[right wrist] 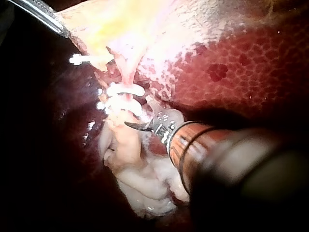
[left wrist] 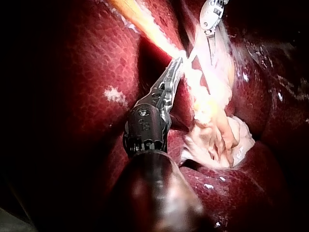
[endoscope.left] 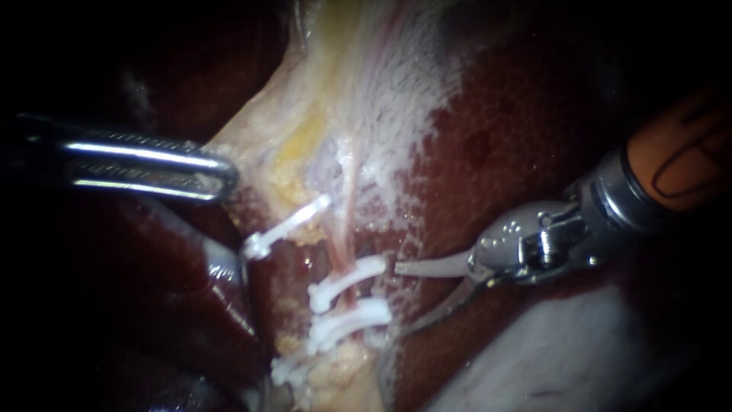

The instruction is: Go to the cutting position right tube

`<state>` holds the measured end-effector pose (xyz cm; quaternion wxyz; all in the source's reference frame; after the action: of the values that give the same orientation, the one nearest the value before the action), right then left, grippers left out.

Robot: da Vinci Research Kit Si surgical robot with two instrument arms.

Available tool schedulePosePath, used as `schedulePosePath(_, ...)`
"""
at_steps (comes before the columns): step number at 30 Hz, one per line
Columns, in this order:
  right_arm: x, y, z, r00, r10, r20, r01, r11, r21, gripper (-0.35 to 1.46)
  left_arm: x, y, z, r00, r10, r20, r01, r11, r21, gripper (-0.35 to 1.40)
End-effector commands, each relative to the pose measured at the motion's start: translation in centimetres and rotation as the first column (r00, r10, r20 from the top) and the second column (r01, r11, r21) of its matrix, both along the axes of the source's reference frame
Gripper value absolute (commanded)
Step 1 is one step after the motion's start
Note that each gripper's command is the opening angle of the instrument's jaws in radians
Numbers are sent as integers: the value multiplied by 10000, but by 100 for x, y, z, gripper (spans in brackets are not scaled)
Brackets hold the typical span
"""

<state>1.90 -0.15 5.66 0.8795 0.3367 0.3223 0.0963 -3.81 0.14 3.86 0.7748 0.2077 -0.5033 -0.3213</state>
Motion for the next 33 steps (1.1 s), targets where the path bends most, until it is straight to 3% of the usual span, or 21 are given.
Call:
schedulePosePath(1, 1, 0, 0, 10000, -2, 15, 2, 10000, 29, 68, 0, 0, 0, 10000, -2, -3, 2, 10000, -3, -35)
schedulePosePath(9, 16, -1, 4, 9999, 100, -135, -95, 9992, 394, 49, 0, 0, 0, 10000, -4, -5, 4, 10000, -6, -35)
schedulePosePath(25, 37, -2, 18, 9997, 190, -181, -183, 9990, 397, 28, -1, -1, 0, 10000, -6, -8, 6, 10000, -9, -35)
schedulePosePath(33, 50, -9, 28, 9996, 221, -162, -215, 9991, 365, 23, -1, -1, 0, 10000, -8, -9, 8, 10000, -10, -35)
